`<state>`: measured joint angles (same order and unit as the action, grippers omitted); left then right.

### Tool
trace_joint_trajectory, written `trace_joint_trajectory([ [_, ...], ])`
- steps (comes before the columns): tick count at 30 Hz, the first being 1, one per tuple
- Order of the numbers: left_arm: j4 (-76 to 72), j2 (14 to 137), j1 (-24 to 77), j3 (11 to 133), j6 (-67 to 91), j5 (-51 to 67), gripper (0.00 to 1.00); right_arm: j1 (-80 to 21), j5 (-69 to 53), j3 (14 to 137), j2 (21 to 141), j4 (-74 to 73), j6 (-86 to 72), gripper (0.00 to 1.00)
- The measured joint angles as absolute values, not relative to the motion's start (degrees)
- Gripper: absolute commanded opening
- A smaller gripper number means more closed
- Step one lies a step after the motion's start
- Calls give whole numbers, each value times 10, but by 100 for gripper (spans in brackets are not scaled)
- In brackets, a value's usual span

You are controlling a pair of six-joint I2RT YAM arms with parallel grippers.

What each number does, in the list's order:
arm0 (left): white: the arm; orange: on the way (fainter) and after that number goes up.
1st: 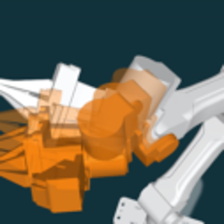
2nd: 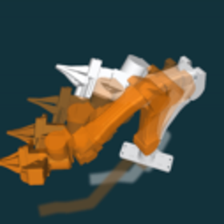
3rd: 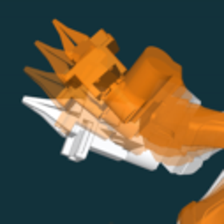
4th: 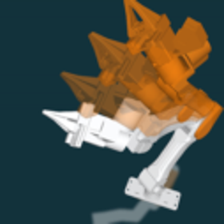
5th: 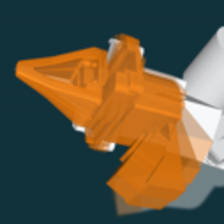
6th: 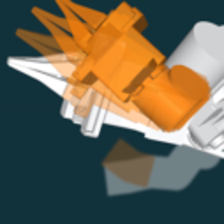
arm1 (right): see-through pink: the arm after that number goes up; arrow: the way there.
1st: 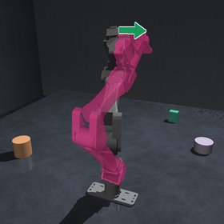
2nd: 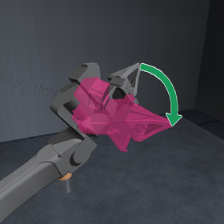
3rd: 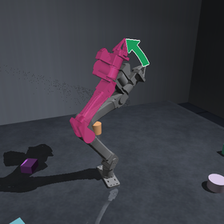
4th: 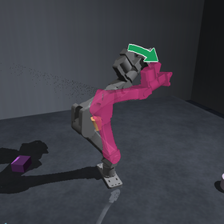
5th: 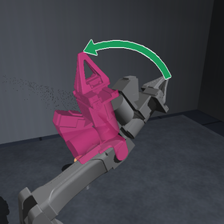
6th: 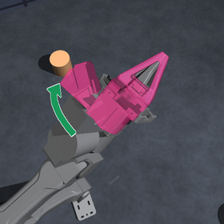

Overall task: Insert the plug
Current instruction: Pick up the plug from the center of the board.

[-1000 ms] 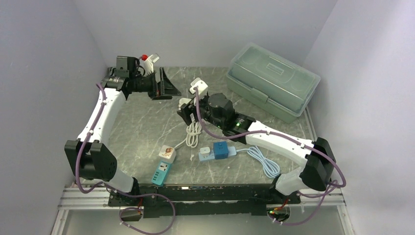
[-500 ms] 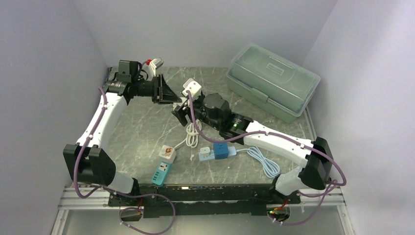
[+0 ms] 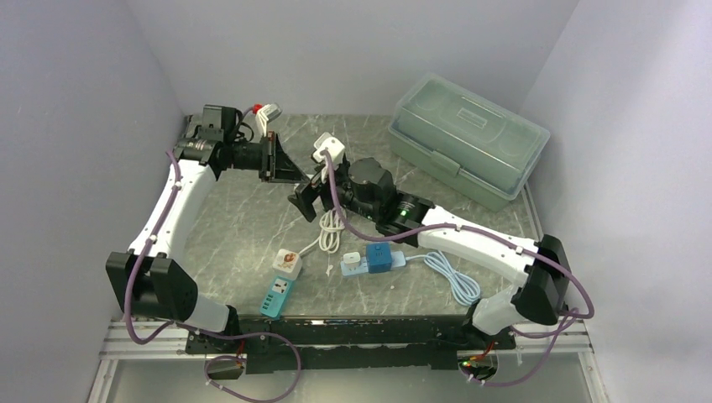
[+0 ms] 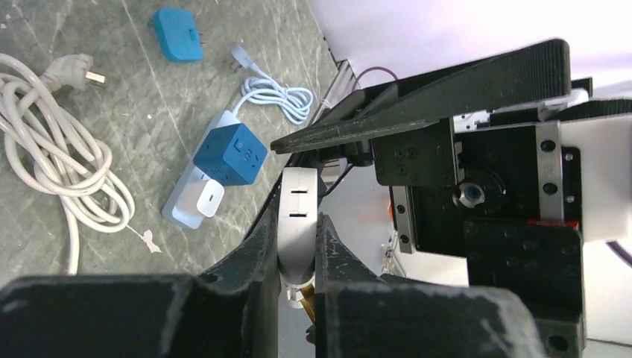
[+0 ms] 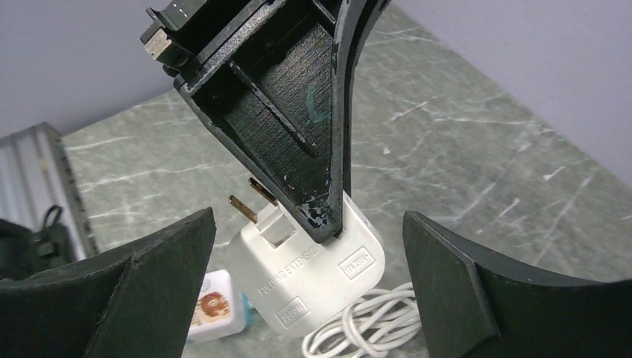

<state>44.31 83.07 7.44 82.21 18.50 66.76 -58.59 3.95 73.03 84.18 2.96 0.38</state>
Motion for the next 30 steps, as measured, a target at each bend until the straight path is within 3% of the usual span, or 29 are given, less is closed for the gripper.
trace_joint_trajectory([
  [5, 520, 829, 75, 857, 79, 678, 0, -571, -18, 715, 804, 23, -50, 98],
  [14, 573, 759, 75, 869, -87, 710, 0, -502, -178, 625, 698, 100, -189, 81],
  [30, 493, 717, 69, 863, -47, 743, 0, -477, -318, 609, 746, 252, -341, 60],
])
